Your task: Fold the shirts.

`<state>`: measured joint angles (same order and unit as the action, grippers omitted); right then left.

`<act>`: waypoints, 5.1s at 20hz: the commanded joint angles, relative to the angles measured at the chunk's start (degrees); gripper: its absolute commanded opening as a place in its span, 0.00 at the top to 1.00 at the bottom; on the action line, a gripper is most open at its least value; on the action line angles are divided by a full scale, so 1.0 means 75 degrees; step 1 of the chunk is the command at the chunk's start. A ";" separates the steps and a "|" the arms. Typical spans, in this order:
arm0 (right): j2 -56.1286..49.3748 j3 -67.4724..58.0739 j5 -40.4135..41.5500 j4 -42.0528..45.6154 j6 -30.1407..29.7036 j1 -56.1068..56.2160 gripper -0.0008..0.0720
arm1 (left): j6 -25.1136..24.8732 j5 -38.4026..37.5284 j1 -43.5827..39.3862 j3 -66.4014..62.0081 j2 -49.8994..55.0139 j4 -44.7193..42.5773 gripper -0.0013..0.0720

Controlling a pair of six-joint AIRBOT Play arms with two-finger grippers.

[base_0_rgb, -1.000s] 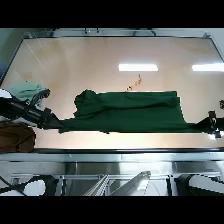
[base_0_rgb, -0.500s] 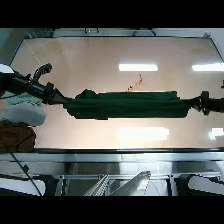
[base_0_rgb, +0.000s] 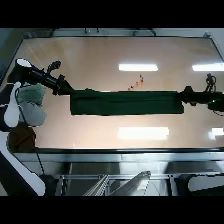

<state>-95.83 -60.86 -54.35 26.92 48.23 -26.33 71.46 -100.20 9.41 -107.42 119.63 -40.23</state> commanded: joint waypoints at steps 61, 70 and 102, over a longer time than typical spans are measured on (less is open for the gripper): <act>-0.1408 -0.4500 -0.0315 0.1227 0.4176 0.6741 0.79 | -0.1230 0.1749 -0.0659 0.3558 -0.5423 0.2707 0.95; -0.0286 -0.4972 -0.2658 0.3107 0.4465 0.5167 0.54 | -0.2014 0.1827 0.0213 0.6260 -0.6729 0.2783 0.95; -0.0376 -0.2343 -0.2868 -0.0816 0.2512 0.2669 0.97 | -0.1778 0.1950 0.0796 0.7111 -0.7912 0.2780 0.95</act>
<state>-103.48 -75.77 -74.06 22.96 65.08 -3.20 58.22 -85.73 15.31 -54.11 60.34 -19.38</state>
